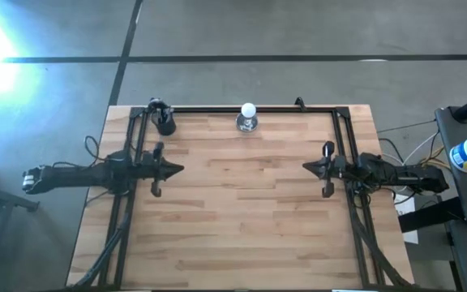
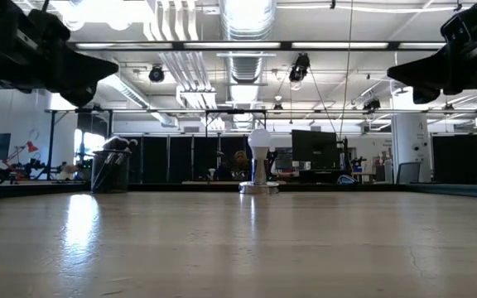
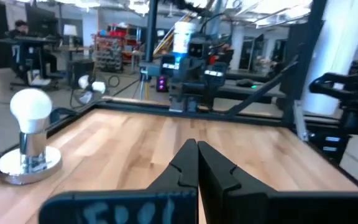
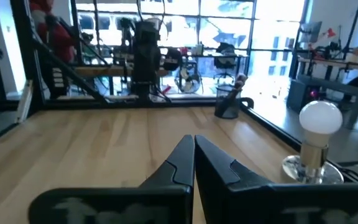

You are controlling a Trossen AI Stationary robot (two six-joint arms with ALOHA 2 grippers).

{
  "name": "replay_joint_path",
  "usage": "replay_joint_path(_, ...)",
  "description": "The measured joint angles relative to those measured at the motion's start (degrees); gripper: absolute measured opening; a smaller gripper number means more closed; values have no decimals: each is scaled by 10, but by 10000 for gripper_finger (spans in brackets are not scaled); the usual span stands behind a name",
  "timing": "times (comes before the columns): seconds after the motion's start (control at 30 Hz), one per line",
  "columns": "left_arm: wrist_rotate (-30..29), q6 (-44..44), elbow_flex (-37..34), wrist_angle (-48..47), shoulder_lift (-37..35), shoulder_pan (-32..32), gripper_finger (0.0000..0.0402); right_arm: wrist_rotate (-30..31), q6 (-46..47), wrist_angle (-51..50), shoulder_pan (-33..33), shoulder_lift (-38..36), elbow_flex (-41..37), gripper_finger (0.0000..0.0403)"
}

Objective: Put items in baskets/containers
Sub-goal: Return to Home Position

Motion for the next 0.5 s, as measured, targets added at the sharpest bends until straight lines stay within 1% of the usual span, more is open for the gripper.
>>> replay_joint_path(0.2,3,0,-3,-113,-123,1,0,0,9,15,0,0,-6,8)
replay_joint_path(0.3,2,0,-4,-145,-129,1,0,3,9,17,0,0,-6,8)
replay_joint_path(0.33,3,3,-4,-130,-128,1,0,11,11,17,0,1,-6,8)
replay_joint_path(0.4,1,-3,-5,-155,-129,1,0,25,15,19,0,1,-6,8)
replay_joint_path(0.5,-1,-13,-5,-152,-129,1,0,25,-2,21,0,8,-6,8)
